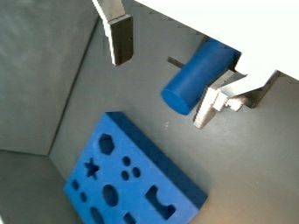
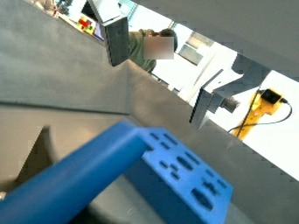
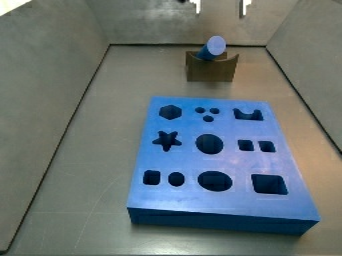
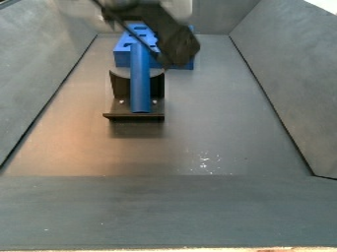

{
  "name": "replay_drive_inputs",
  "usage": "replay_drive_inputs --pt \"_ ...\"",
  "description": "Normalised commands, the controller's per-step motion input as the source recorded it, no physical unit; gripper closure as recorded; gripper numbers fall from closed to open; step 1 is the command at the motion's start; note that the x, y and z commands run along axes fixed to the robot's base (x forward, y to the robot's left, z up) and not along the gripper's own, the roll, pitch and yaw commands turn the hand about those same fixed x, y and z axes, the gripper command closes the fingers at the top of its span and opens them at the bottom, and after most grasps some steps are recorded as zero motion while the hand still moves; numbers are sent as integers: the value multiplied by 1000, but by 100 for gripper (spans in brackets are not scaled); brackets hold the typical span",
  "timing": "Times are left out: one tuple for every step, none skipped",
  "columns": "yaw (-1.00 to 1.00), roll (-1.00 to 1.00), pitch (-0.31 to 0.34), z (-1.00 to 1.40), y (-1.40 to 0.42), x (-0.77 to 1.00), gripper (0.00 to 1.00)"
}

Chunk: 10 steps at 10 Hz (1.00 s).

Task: Pick up the round object. Move up. Place the round object on the fixture. Regrasp the round object. Move to above the board. Insert the round object.
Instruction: Regrasp the round object.

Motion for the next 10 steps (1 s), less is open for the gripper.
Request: replay_drive_inputs --pt "-17 37 47 264 14 -21 0" --pt "41 1000 51 830 -827 138 0" --pt "41 1000 51 752 -808 138 0" --pt "40 1000 47 577 -620 61 0" --pt "40 1000 44 378 -419 8 0" --pt "39 1000 41 227 -282 -10 0" --pt "39 1000 40 28 -59 -5 0" --pt "39 1000 40 3 -18 -3 0" --pt "39 1000 39 -10 -10 -7 0" --pt "40 1000 37 6 -22 -10 0"
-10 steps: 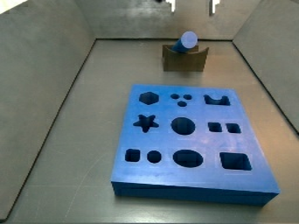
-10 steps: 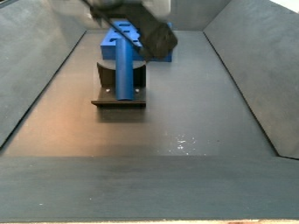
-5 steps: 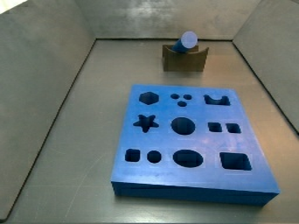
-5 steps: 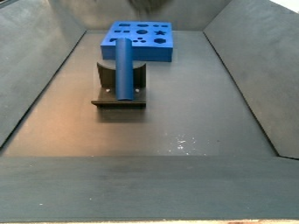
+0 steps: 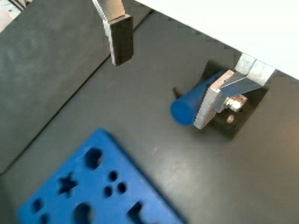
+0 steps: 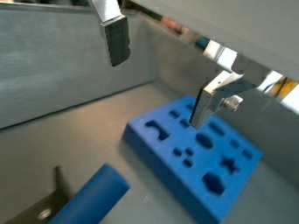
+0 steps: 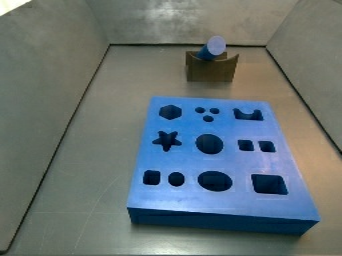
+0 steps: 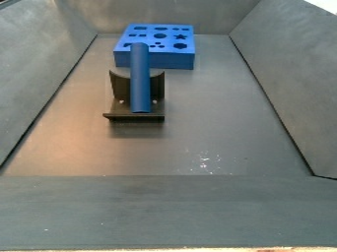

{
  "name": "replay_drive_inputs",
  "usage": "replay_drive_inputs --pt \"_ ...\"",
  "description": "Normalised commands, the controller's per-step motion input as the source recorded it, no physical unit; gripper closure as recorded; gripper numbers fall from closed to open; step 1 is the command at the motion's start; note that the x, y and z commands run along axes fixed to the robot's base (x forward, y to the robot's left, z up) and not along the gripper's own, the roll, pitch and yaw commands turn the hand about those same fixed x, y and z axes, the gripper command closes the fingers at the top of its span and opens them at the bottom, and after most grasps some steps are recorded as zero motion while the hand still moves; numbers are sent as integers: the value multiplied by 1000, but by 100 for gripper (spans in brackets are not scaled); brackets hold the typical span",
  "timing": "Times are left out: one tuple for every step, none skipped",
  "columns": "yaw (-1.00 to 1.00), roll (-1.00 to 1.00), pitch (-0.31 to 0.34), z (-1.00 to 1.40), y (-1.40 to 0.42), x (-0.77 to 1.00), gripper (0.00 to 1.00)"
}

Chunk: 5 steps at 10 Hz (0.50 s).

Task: Pick up the round object. Move up. Place the round object on the fixture. Regrasp the round object. Move to above the board. Insert the round object.
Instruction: Regrasp the round object.

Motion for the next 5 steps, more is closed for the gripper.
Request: replay_drive_inputs --pt "40 1000 33 13 -24 -12 0" --pt "40 1000 32 8 -23 -11 0" --pt "42 1000 28 3 -18 1 0" --pt "42 1000 26 4 -19 5 0" --pt "43 1000 25 7 -15 9 0"
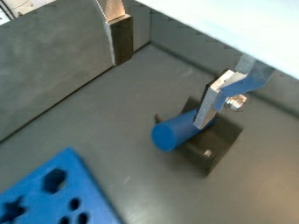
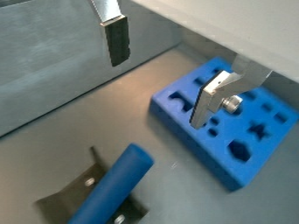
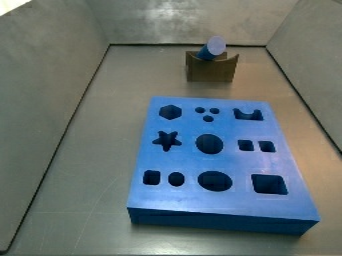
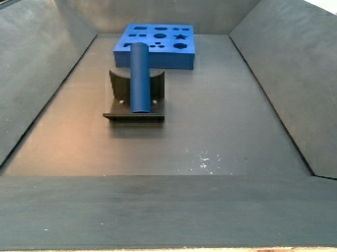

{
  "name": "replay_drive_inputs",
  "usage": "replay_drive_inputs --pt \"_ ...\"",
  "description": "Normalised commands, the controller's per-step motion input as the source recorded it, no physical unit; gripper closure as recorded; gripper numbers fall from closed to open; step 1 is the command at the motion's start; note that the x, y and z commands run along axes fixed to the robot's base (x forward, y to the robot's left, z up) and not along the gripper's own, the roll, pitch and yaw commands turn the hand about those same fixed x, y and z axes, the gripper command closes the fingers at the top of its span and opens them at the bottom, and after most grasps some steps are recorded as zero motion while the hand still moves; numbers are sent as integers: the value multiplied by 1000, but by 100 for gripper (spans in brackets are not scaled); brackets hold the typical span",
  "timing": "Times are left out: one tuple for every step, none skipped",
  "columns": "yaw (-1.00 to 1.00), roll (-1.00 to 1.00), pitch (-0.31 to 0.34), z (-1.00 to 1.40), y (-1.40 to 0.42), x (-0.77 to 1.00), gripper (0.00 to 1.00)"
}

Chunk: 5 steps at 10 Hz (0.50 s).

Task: Pick up the round object. Move up. Place the round object on the fixture. Regrasp the round object. Move to above the board. Insert the round object.
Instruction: Regrasp the round object.

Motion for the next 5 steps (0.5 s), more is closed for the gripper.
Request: replay_drive_inputs --pt "44 1000 27 8 -17 10 0" --pt "46 1000 33 7 -15 8 0" --pt "48 1000 39 8 -17 15 0" --pt "50 1000 49 1 -23 28 0" --pt "53 1000 56 -2 -24 42 0"
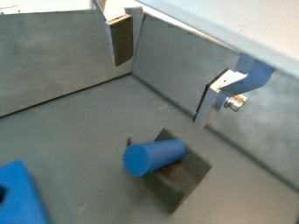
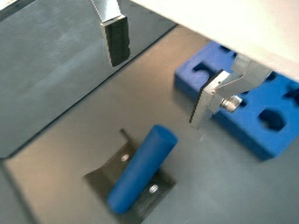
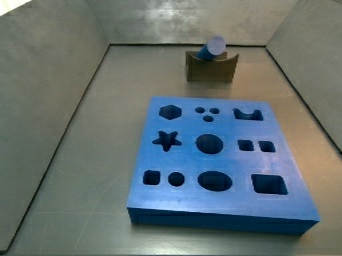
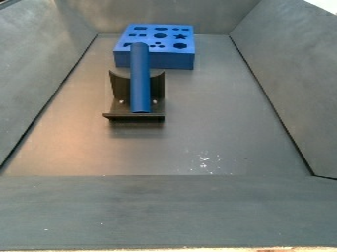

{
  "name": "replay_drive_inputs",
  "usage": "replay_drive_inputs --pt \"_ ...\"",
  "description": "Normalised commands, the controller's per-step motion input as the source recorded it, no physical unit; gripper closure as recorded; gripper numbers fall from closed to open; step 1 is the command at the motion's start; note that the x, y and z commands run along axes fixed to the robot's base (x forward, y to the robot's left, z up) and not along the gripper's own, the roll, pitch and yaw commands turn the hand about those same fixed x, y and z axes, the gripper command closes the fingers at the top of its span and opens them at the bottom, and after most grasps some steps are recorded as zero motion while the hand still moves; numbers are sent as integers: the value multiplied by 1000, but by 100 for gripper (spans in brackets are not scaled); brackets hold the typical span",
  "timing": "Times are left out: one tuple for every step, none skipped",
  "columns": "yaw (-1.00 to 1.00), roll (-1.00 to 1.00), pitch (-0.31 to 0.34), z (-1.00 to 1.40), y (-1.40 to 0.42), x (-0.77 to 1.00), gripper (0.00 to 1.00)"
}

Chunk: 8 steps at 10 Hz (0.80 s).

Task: Pick up the round object. Move up. Place the round object on the fixture. Regrasp the round object. Move to above the board. Insert the round object.
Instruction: Regrasp the round object.

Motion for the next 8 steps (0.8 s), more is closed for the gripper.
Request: replay_drive_inputs --pt "57 1000 70 -3 -28 60 0" --pt "60 1000 80 -2 -29 66 0" --pt "67 1000 100 -5 -36 86 0" --pt "75 1000 118 -7 -39 99 0" --pt "86 1000 138 -6 -43 109 0" --pt "100 1000 159 -2 -45 110 0" --pt "128 1000 189 -6 -51 112 0" --pt "160 1000 212 -9 -51 116 0"
